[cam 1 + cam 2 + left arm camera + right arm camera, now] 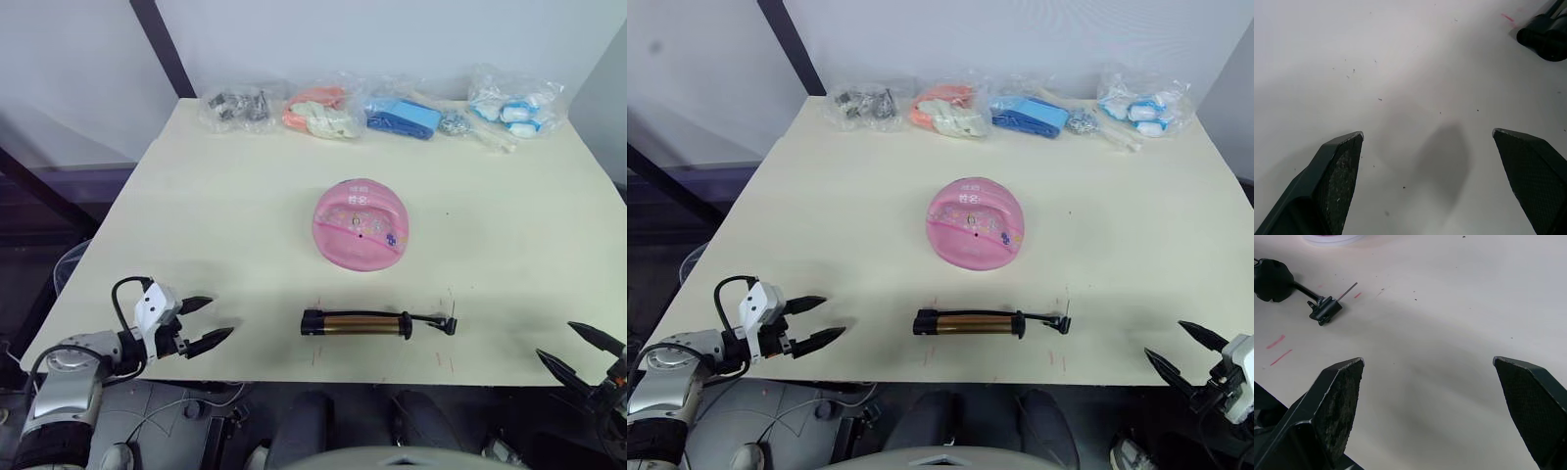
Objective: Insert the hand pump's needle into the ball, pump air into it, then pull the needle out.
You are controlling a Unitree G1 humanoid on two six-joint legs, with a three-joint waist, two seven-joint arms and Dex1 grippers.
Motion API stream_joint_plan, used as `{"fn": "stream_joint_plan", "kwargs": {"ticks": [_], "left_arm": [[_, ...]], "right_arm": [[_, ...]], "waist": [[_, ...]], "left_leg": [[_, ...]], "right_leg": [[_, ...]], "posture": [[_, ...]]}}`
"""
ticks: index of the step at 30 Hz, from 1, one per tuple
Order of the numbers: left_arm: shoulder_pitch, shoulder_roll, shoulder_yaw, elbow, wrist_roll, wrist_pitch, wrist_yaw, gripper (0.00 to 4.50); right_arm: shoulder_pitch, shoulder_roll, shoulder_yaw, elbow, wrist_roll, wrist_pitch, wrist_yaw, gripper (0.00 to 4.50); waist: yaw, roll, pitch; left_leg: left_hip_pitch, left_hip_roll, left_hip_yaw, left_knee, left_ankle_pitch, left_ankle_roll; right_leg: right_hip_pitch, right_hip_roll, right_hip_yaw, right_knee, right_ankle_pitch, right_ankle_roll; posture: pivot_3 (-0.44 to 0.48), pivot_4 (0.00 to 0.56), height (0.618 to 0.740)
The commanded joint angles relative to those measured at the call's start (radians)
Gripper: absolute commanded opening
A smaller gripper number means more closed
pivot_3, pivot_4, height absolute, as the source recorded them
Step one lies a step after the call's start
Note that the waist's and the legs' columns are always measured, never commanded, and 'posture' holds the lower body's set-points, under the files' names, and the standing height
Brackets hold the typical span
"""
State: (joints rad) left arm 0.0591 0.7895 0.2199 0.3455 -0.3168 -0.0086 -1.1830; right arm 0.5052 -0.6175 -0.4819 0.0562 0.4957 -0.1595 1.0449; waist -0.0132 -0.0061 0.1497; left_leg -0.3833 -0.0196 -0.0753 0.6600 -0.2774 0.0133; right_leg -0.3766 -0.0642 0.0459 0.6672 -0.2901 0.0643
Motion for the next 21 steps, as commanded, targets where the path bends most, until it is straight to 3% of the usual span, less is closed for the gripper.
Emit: {"fn": "stream_joint_plan", "kwargs": {"ticks": [1,12,21], "left_arm": [[0.009,0.009,0.027,-0.025,-0.014,-0.010,0.000,4.50],[-0.033,0.024,0.012,-0.036,-0.018,-0.009,-0.038,4.50],[-0.172,0.007,-0.079,-0.111,-0.016,0.079,-0.092,4.50]], "right_arm": [[0.010,-0.004,-0.036,-0.019,0.027,-0.011,0.020,4.45],[0.015,-0.002,-0.039,-0.005,0.054,0.017,0.049,4.45],[0.036,0.000,-0.032,-0.115,0.103,0.012,0.114,4.45]], "waist": [[0.000,0.000,0.000],[0.000,0.000,0.000],[0.002,0.000,0.000]], "left_leg": [[0.000,0.000,0.000,0.000,0.000,0.000],[0.000,0.000,0.000,0.000,0.000,0.000],[0.000,0.000,0.000,0.000,0.000,0.000]], "right_leg": [[0.000,0.000,0.000,0.000,0.000,0.000],[0.000,0.000,0.000,0.000,0.000,0.000],[0.000,0.000,-0.001,0.000,0.000,0.000]], "posture": [[0.000,0.150,0.740],[0.000,0.150,0.740],[0.000,0.150,0.740]]}}
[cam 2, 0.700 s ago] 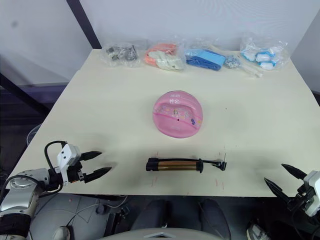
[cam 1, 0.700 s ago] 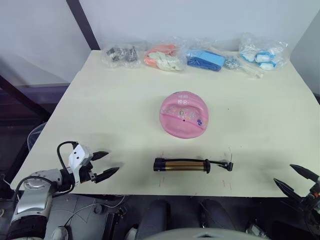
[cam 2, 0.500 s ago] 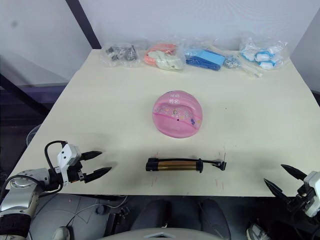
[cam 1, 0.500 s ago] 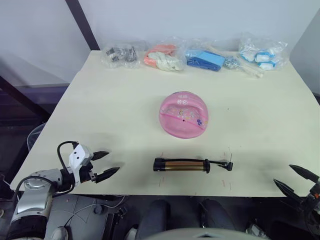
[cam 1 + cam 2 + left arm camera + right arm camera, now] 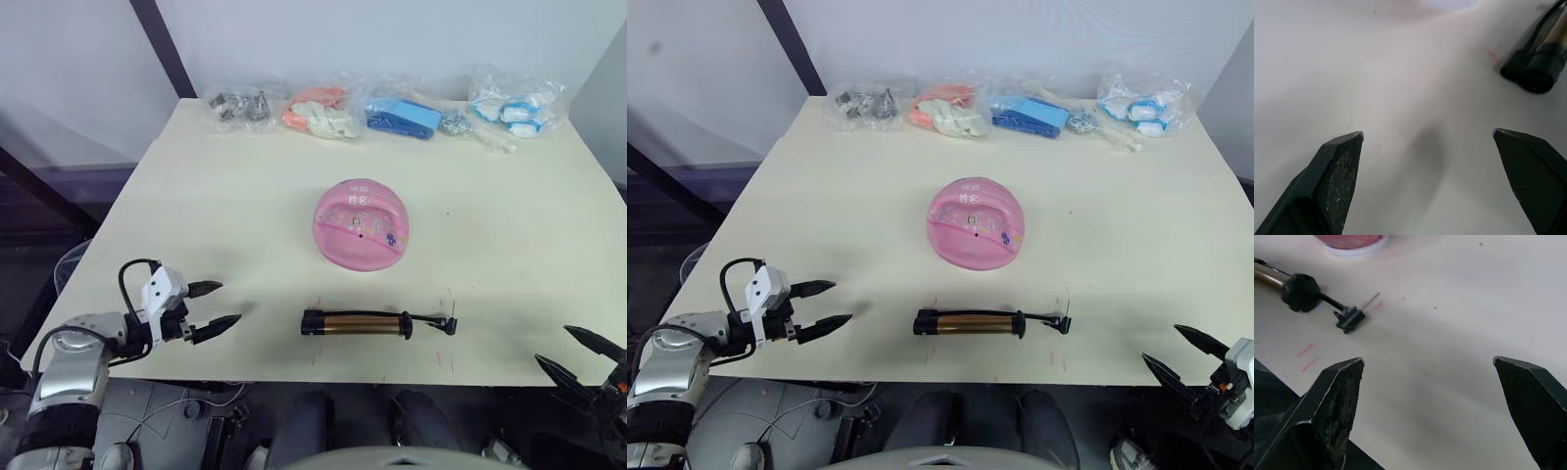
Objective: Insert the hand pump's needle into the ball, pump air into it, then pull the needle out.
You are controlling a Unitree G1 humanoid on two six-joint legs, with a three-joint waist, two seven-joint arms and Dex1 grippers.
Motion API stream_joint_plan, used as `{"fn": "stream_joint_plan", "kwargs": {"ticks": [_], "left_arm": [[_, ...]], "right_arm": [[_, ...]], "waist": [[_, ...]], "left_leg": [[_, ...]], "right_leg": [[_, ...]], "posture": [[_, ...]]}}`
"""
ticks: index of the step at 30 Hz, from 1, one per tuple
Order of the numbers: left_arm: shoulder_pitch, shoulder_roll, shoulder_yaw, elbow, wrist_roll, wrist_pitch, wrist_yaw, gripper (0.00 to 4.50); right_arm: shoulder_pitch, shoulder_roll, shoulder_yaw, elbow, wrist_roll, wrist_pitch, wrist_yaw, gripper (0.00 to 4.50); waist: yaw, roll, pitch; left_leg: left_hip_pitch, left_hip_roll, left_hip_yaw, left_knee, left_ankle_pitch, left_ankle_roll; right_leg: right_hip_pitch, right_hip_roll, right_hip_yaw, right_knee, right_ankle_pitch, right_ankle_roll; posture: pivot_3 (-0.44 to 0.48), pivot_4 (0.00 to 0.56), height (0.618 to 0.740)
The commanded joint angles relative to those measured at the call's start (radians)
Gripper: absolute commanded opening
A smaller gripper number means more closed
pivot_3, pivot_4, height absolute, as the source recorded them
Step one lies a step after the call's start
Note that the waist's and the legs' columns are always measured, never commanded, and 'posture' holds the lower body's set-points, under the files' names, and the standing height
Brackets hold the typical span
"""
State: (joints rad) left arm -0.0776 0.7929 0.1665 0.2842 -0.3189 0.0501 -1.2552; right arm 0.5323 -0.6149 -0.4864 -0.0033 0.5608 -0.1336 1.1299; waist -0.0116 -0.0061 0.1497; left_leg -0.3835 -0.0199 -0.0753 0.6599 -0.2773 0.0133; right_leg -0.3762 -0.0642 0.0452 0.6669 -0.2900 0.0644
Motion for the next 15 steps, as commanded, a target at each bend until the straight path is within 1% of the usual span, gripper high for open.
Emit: {"fn": "stream_joint_plan", "kwargs": {"ticks": [1,5,8,12,14,15], "left_arm": [[-0.056,0.002,-0.046,-0.058,-0.009,0.035,-0.027,4.50],[-0.134,-0.012,-0.131,-0.103,0.002,0.095,-0.051,4.50],[-0.213,-0.035,-0.218,-0.123,0.040,0.120,-0.057,4.50],[-0.325,-0.081,-0.342,-0.111,0.127,0.127,-0.053,4.50],[-0.352,-0.096,-0.374,-0.101,0.152,0.122,-0.050,4.50],[-0.367,-0.112,-0.396,-0.113,0.156,0.145,-0.052,4.50]], "right_arm": [[0.013,-0.002,-0.027,-0.073,0.049,-0.010,0.039,4.45],[0.024,-0.003,-0.017,-0.140,0.075,0.006,0.069,4.45],[0.022,-0.002,-0.007,-0.209,0.113,0.021,0.094,4.45],[0.016,-0.001,0.006,-0.271,0.123,0.019,0.114,4.45],[0.013,0.001,0.004,-0.281,0.122,0.022,0.108,4.45],[0.011,0.002,0.003,-0.289,0.123,0.024,0.104,4.45]], "waist": [[0.000,0.000,0.000],[-0.001,0.000,0.000],[-0.002,0.000,0.000],[-0.001,0.000,0.000],[-0.003,0.000,0.000],[-0.005,0.000,0.000]], "left_leg": [[0.000,0.000,0.000,0.000,0.000,0.000],[0.000,0.000,0.000,0.000,0.000,0.000],[0.000,-0.001,0.000,0.000,0.000,0.000],[0.000,-0.001,0.000,0.001,0.000,0.000],[0.000,-0.001,0.000,0.001,0.000,0.000],[0.000,-0.001,0.000,0.002,0.000,0.000]], "right_leg": [[0.000,0.000,0.000,0.000,0.000,0.000],[0.000,0.002,0.000,0.000,0.000,0.000],[0.000,0.006,0.000,0.000,0.000,0.000],[0.001,0.008,0.000,0.000,0.000,0.000],[0.001,0.008,0.001,0.000,0.000,0.000],[0.001,0.009,0.001,0.000,0.000,0.000]], "posture": [[0.000,0.150,0.740],[0.000,0.150,0.740],[0.000,0.150,0.740],[0.000,0.150,0.740],[0.000,0.150,0.740],[0.000,0.150,0.740]]}}
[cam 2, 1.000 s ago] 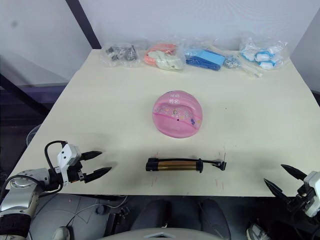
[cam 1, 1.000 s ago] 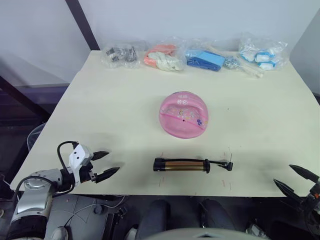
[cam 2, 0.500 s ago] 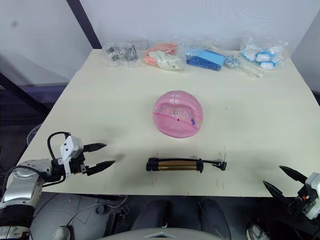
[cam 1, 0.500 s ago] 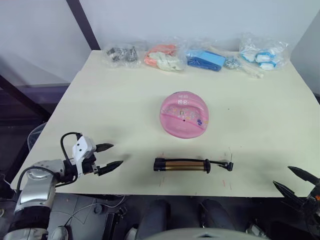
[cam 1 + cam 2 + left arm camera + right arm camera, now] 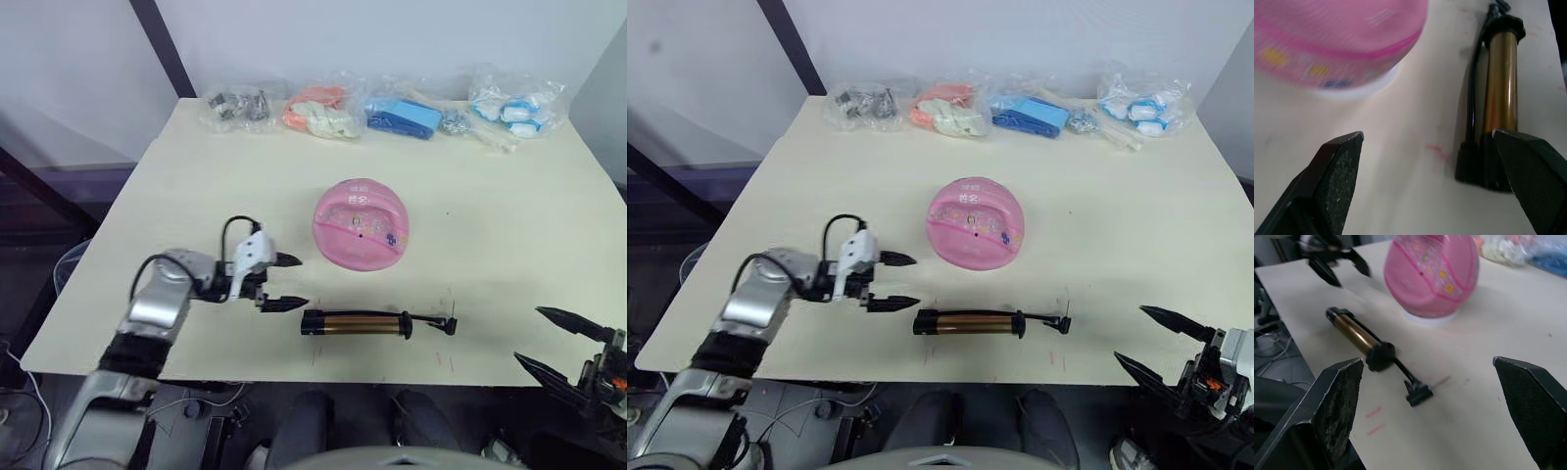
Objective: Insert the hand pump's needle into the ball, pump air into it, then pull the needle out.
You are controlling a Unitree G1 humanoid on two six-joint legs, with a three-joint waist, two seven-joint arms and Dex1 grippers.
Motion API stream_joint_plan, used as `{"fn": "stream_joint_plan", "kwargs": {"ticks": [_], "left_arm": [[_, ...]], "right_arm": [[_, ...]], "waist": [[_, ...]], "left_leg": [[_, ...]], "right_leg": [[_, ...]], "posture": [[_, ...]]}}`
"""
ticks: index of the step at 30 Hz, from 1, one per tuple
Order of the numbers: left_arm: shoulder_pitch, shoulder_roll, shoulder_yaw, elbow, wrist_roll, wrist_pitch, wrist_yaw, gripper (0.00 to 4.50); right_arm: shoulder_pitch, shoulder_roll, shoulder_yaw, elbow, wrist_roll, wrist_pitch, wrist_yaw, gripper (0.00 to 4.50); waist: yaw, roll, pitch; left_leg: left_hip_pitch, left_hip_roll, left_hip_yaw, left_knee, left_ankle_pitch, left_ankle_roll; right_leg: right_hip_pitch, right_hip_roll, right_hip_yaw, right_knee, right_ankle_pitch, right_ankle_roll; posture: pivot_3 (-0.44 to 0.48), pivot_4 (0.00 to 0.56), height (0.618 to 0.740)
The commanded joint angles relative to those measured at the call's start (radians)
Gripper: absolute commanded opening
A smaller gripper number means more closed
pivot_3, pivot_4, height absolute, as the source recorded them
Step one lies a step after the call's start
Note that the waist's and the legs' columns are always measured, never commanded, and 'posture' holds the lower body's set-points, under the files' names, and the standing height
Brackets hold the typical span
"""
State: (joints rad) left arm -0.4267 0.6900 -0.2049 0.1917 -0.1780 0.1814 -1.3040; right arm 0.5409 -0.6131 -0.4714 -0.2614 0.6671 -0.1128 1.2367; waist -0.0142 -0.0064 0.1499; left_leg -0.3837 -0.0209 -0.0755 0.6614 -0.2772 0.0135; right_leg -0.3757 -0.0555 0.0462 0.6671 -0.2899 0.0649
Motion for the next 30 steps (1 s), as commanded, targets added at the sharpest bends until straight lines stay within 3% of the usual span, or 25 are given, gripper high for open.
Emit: {"fn": "stream_joint_plan", "kwargs": {"ticks": [1,9,14,30], "left_arm": [[-0.029,-0.023,-0.047,-0.036,0.020,0.038,-0.004,4.50],[-0.086,-0.140,-0.173,-0.042,0.129,0.113,0.092,4.50],[-0.120,-0.219,-0.223,0.031,0.201,0.078,0.163,4.50],[-0.144,-0.313,-0.324,0.091,0.252,0.022,0.110,4.50]], "right_arm": [[0.001,0.003,-0.011,-0.037,0.016,0.002,-0.005,4.45],[0.014,0.025,-0.007,-0.062,0.009,-0.009,-0.014,4.45],[0.021,0.035,-0.006,-0.069,0.005,-0.013,-0.017,4.45],[0.033,0.025,-0.021,-0.045,-0.022,-0.024,-0.018,4.45]], "waist": [[-0.003,0.000,0.000],[0.002,0.000,0.000],[0.003,0.000,0.000],[0.002,0.000,0.000]], "left_leg": [[0.000,0.000,0.000,0.000,0.000,0.000],[-0.001,0.000,-0.001,0.004,0.000,0.000],[-0.001,0.000,-0.001,0.004,0.000,0.000],[-0.002,0.000,-0.001,0.005,0.000,0.000]], "right_leg": [[0.000,0.001,0.000,0.000,0.000,0.000],[0.000,0.001,0.000,0.002,0.000,0.000],[0.000,0.001,0.000,0.002,0.000,0.000],[0.000,0.001,0.000,0.002,0.000,0.000]], "posture": [[0.000,0.150,0.740],[0.000,0.150,0.740],[0.000,0.150,0.740],[0.000,0.150,0.740]]}}
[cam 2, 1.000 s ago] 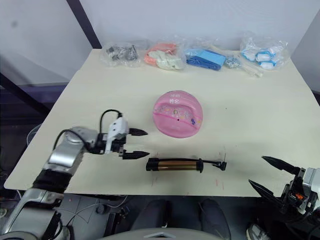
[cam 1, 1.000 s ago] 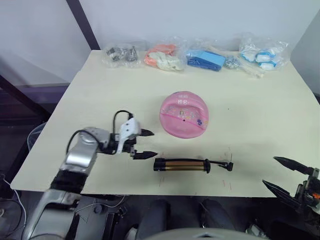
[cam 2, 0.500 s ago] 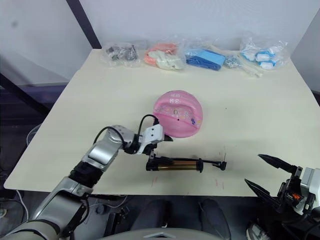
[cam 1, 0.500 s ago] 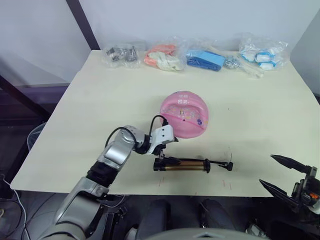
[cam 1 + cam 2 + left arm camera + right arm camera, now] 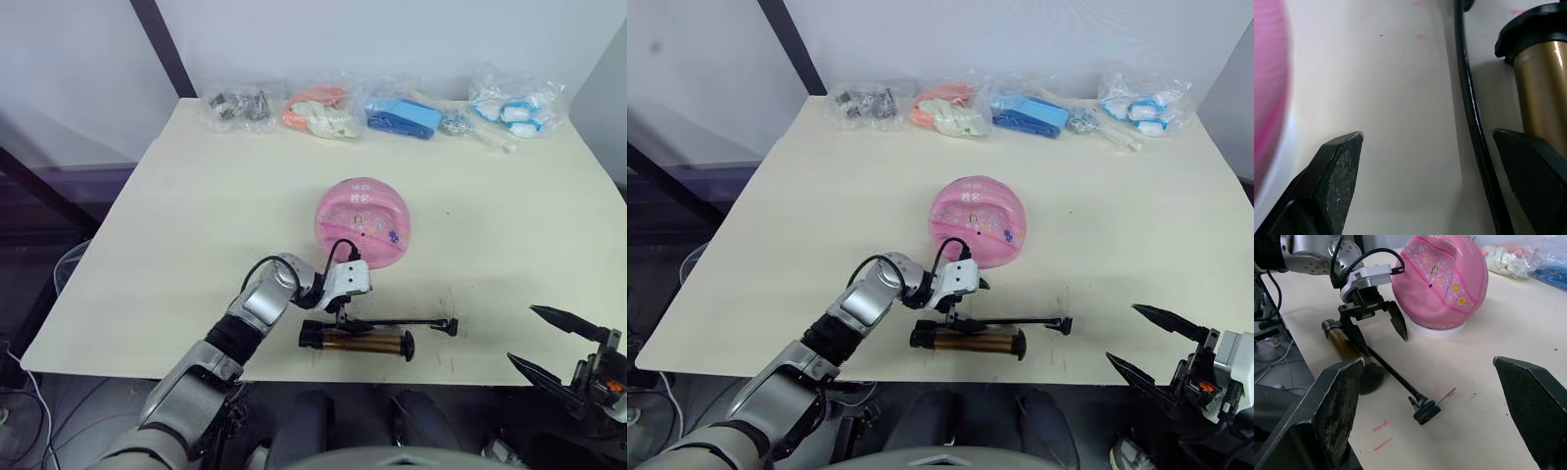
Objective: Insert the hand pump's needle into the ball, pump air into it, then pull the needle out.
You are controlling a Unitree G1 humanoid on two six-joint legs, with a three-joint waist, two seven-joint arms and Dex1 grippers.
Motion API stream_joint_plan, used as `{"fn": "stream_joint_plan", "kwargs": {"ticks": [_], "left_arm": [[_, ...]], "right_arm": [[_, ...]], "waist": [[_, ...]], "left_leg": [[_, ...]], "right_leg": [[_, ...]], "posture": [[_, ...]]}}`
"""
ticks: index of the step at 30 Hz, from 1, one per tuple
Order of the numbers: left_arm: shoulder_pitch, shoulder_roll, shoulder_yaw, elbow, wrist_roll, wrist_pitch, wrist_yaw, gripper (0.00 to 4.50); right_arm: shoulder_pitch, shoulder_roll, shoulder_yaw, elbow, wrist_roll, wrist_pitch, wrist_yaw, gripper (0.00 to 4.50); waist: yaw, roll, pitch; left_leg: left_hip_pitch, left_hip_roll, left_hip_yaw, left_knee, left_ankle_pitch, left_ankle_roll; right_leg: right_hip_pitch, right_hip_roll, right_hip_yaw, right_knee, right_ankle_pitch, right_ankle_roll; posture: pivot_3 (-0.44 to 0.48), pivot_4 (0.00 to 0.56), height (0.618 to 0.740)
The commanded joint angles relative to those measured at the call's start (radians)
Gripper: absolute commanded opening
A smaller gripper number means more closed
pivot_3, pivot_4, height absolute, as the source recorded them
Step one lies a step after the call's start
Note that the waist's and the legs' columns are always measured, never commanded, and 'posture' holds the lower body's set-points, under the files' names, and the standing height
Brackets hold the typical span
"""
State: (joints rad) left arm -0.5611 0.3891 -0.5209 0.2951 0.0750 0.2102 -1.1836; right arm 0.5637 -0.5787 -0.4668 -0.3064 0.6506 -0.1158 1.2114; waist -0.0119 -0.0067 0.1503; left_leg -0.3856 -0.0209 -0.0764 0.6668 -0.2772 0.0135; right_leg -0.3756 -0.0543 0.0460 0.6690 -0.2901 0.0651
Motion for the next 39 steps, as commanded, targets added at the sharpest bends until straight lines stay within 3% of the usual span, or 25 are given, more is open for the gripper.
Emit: {"fn": "stream_joint_plan", "kwargs": {"ticks": [1,16,25,26,32,39], "left_arm": [[-0.008,-0.018,-0.011,-0.011,0.001,-0.004,-0.009,4.50],[-0.035,-0.099,-0.049,0.054,0.062,0.028,0.042,4.50],[-0.024,-0.110,-0.067,0.033,0.062,-0.002,0.023,0.30],[-0.022,-0.111,-0.064,0.031,0.058,-0.008,0.024,0.07],[0.005,-0.125,-0.014,0.004,0.008,-0.066,0.042,0.07],[0.042,-0.129,0.054,-0.038,-0.058,-0.116,0.068,0.07]], "right_arm": [[0.013,-0.013,-0.029,0.015,-0.016,-0.033,0.018,4.45],[-0.013,-0.051,-0.043,0.099,-0.029,-0.076,0.085,4.45],[-0.015,-0.037,-0.037,0.088,-0.033,-0.074,0.064,4.50],[-0.011,-0.035,-0.033,0.084,-0.036,-0.070,0.058,4.50],[0.009,0.010,-0.005,0.007,-0.029,-0.016,-0.040,4.50],[0.011,0.073,0.019,-0.150,0.055,0.213,-0.307,4.50]], "waist": [[0.000,0.000,0.000],[0.001,0.000,0.000],[0.001,0.000,0.000],[0.001,0.000,0.000],[0.001,0.000,0.000],[0.001,0.001,0.000]], "left_leg": [[0.000,0.000,0.000,0.000,0.000,0.000],[0.000,0.000,0.000,0.000,0.000,0.000],[0.001,0.000,0.000,0.001,0.000,0.000],[0.001,0.000,0.000,0.001,0.000,0.000],[0.000,0.000,0.000,0.001,0.000,0.000],[0.000,0.000,-0.001,0.001,0.000,0.000]], "right_leg": [[0.000,0.000,0.000,0.000,0.000,0.000],[0.001,0.000,0.000,0.000,0.000,0.000],[0.001,0.000,0.000,0.000,0.000,0.000],[0.001,0.000,0.000,0.000,0.000,0.000],[0.001,0.000,0.000,0.000,0.000,0.000],[0.001,0.000,0.000,0.000,0.000,0.000]], "posture": [[0.000,0.150,0.740],[0.000,0.150,0.740],[0.000,0.150,0.740],[0.000,0.150,0.740],[0.000,0.150,0.740],[0.000,0.150,0.740]]}}
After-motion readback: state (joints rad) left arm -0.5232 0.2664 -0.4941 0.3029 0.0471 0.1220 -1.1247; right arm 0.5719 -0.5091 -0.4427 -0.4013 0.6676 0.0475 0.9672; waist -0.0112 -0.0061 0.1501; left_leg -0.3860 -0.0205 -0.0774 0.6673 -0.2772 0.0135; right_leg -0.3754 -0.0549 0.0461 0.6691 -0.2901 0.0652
